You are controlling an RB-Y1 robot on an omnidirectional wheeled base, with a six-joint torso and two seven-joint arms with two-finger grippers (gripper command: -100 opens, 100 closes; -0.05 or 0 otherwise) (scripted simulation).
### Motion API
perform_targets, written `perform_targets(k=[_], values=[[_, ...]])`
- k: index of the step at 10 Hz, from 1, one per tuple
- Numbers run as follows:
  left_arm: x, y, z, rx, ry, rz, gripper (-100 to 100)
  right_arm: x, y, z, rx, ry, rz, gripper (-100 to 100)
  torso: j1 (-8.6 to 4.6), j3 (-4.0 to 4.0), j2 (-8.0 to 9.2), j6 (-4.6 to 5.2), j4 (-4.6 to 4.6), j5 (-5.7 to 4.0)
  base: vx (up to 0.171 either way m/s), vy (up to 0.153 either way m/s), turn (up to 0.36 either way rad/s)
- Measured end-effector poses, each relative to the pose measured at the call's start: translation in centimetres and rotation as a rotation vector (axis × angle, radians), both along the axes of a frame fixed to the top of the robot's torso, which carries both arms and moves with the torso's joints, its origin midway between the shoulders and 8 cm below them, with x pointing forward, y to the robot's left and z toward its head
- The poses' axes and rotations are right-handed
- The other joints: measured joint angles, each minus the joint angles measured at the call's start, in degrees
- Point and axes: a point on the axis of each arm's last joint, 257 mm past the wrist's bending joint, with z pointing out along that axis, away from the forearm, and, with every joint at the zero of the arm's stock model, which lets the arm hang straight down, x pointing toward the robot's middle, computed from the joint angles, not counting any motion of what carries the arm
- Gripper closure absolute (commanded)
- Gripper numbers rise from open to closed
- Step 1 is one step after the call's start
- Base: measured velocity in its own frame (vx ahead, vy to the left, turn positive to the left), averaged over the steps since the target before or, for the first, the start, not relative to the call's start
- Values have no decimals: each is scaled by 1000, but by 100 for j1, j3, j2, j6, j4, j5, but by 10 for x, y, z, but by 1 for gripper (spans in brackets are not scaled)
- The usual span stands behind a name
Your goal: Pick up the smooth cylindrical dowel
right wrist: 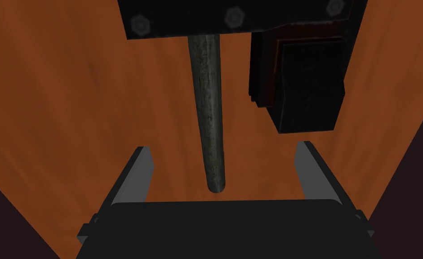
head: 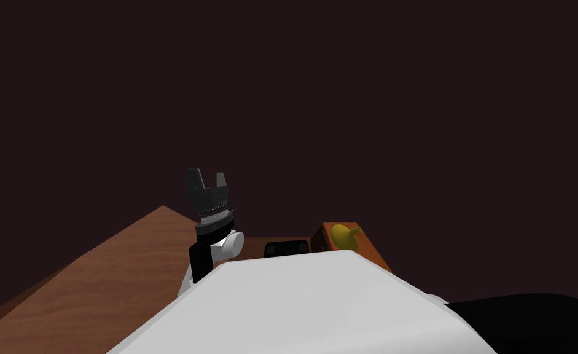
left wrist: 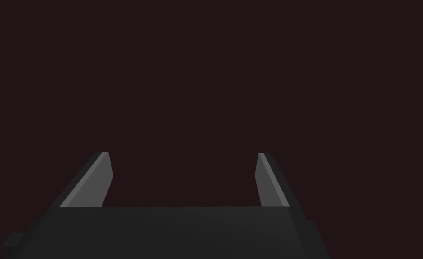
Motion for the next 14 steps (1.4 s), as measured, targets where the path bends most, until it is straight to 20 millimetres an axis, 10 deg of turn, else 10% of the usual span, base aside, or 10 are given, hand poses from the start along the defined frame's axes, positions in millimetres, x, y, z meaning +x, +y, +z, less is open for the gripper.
perform_targets(k=[3, 4, 8, 9, 10, 13, 14], values=[[0, 0, 0, 0, 0, 0, 0, -7, 7, -9, -5, 8, -7, -100, 3, 1, 2, 0, 0, 1, 4, -26, 31], [0, 0, 0, 0, 0, 0, 0, -7, 7, -9, -6, 8, -5, 100, 7, 1, 3, 1, 0, 2, 0, 0, 0], [0, 0, 0, 0, 0, 0, 0, -7, 7, -9, -6, 8, -5, 100, -1, 4, 6, 2, 2, -9, 0, 0, 0], [0, 0, 0, 0, 0, 0, 0, -7, 7, -9, -6, 8, -5, 0, -2, 4, 7, 2, 2, -9, 0, 0, 0], [0, 0, 0, 0, 0, 0, 0, -7, 7, -9, -6, 8, -5, 100, -3, 4, 7, 2, 2, -10, -6, 40, -83], [0, 0, 0, 0, 0, 0, 0, 0, -10, 5, -4, 7, 7, 100, 23, 7, 11, 3, 2, -2, -10, 50, -42], [0, 0, 0, 0, 0, 0, 0, 0, -10, 6, -3, 7, 6, 0, 12, 6, 9, 3, 2, -7, -1, 6, 0]])
